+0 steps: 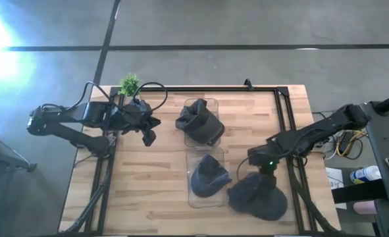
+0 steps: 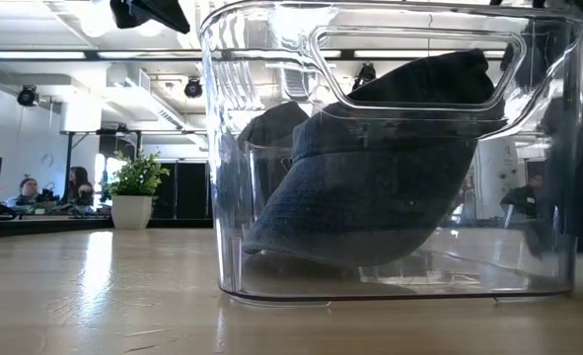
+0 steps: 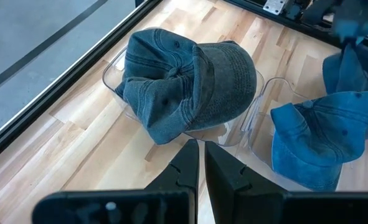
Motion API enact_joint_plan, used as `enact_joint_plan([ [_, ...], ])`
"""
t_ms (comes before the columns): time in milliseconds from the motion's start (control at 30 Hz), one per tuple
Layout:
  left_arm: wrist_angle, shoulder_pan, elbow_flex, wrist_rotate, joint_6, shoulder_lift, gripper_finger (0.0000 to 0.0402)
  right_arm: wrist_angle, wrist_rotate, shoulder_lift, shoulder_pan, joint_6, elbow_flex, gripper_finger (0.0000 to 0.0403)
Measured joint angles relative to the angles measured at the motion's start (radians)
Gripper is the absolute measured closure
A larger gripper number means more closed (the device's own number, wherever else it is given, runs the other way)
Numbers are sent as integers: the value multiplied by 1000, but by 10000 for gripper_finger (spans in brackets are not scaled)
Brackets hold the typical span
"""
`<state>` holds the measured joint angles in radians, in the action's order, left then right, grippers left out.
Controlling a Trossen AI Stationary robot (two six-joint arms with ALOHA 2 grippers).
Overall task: Pick & Place hat
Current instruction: Put the blue cap into the bottom transparent bin
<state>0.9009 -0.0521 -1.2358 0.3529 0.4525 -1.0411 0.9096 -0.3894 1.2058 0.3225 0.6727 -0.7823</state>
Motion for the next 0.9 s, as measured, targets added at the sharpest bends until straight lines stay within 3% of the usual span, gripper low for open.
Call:
enact_joint_plan([
  [200,0,5,0,0,0,0,381,115,125,-160,0,90,-103,395],
  [400,-2,7,0,1,2,0,381,308,288,-226,0,121,-296,395],
  [533,-2,8,0,1,10,0,381,428,364,-222,0,121,-422,395],
  [900,-2,11,0,1,14,0,381,438,446,-89,0,17,-751,395],
])
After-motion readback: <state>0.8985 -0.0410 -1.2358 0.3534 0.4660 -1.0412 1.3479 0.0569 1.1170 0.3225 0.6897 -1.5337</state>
